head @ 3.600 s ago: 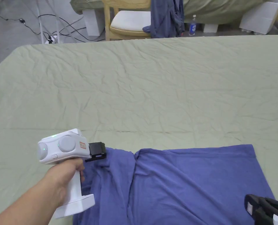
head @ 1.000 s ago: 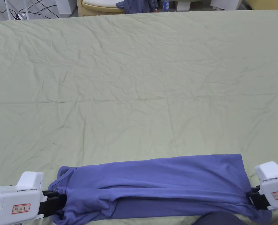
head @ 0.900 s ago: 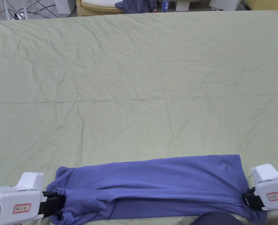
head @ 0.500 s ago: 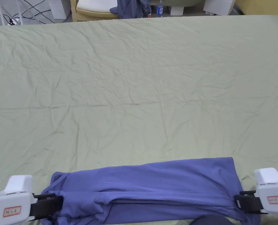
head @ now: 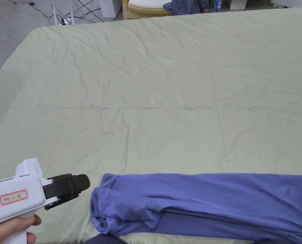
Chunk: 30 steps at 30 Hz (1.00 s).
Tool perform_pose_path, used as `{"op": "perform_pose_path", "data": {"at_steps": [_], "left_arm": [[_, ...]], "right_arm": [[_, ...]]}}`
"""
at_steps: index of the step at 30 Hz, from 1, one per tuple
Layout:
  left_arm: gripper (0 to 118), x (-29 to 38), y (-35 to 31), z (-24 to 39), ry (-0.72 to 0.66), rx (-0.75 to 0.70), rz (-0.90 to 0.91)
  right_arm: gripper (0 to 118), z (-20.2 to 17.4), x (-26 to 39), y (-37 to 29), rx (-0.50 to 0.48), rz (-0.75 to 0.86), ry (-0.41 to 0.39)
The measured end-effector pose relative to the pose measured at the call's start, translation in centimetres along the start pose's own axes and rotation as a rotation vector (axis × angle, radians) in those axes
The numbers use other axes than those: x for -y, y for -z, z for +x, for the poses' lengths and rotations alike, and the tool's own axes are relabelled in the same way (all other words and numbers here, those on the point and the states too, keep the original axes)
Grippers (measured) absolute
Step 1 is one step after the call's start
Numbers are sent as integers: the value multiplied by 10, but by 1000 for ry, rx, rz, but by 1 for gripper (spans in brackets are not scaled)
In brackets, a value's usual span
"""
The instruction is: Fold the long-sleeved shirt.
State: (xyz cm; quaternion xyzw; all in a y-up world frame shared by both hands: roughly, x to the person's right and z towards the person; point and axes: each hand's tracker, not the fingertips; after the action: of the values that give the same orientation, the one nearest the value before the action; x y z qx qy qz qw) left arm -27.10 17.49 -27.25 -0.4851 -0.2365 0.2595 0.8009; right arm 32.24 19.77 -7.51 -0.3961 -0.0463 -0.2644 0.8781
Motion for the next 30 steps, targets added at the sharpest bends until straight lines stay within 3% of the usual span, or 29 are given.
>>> {"op": "perform_pose_path", "data": {"at_steps": [4, 5, 7, 8, 11, 14, 16, 19, 21, 24, 25, 26, 27, 29, 30], "left_arm": [[7, -11, 10, -22, -52, 230, -148], [32, -14, 14, -30, -61, 259, -180], [110, -16, 26, -46, -44, 190, -217], [117, -16, 33, -53, -29, 146, -224], [115, -15, 52, -77, 13, 95, -178], [108, -11, 94, -90, -52, 96, -324], [108, -2, 115, -88, -77, 186, -375], [110, -4, 138, -78, 0, 279, -371], [114, -7, 153, -76, 8, 246, -382], [110, -20, 159, -75, -42, 252, -426], [94, -24, 155, -74, -45, 218, -427], [34, -28, 150, -76, -1, 145, -403], [18, -27, 147, -77, 7, 117, -410], [18, -27, 135, -78, -87, 206, -427], [18, -28, 126, -73, -49, 200, -410]], "right_arm": [[3, -21, 7, 21, -222, -49, -28], [3, -26, 10, 25, -260, -63, -29], [3, -38, 17, 35, -299, -92, -63], [3, -40, 18, 38, -315, -101, -84], [3, -50, 25, 52, -411, -122, -97], [3, -44, 31, 73, -488, -149, -14], [3, -44, 32, 86, -497, -157, 4], [3, -51, 30, 100, -505, -173, 9], [3, -52, 31, 109, -512, -187, 7], [3, -66, 30, 118, -516, -205, -1], [3, -71, 30, 120, -519, -211, -6], [3, -74, 31, 122, -520, -217, -13], [3, -78, 31, 123, -519, -220, -21], [3, -86, 32, 123, -514, -226, -33], [3, -88, 32, 123, -511, -228, -36]]}}
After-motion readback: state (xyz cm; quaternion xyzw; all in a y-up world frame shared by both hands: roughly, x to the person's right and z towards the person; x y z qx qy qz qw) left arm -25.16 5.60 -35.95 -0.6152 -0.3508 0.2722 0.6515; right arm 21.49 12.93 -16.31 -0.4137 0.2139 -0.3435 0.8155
